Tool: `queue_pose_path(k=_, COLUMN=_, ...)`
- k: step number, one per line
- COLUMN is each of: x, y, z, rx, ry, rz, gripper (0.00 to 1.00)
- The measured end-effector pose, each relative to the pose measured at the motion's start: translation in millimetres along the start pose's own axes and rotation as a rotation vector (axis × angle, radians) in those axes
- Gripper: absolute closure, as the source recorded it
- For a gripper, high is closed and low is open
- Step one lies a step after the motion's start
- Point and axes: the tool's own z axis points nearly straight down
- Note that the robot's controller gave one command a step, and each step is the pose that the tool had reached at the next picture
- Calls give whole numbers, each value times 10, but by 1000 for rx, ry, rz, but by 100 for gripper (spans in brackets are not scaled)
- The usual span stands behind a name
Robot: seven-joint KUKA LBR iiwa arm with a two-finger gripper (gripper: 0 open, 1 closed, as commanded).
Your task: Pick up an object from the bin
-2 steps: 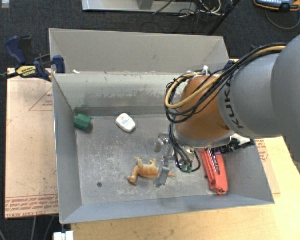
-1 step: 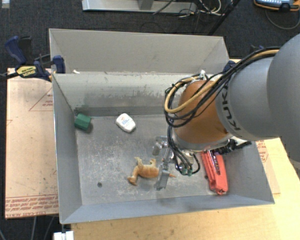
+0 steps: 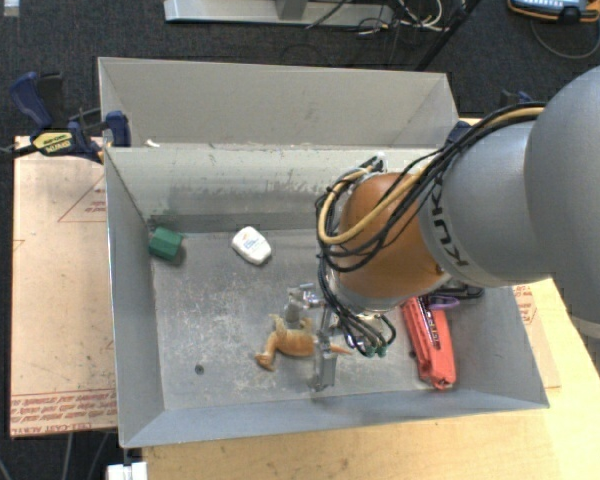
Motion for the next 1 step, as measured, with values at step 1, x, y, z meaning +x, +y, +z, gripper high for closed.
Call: queue_pose_path(k=1, x=10, y=265, z=149, rx=-1, ry=0, rz=416, gripper=100)
